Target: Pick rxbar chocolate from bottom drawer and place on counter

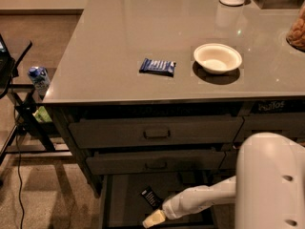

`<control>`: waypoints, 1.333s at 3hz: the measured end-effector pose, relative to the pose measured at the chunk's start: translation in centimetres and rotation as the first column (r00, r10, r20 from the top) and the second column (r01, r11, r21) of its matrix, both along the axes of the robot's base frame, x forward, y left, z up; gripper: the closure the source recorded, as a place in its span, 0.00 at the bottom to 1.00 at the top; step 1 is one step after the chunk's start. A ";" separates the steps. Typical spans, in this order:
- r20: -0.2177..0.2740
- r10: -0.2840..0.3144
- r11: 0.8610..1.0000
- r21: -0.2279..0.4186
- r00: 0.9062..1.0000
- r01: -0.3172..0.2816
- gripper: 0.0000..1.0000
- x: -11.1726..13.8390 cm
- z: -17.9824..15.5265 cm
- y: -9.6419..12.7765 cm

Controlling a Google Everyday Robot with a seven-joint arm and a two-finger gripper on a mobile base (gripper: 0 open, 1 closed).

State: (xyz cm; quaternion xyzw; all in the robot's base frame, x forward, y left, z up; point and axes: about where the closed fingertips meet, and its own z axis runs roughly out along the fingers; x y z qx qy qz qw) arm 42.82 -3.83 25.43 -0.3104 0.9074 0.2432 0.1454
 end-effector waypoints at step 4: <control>0.069 -0.058 0.998 0.022 0.996 0.056 0.00 1.9 -5.5 1.2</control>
Offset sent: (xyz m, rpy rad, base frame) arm 0.0202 0.0138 -0.0597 0.0120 -0.0785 -0.0385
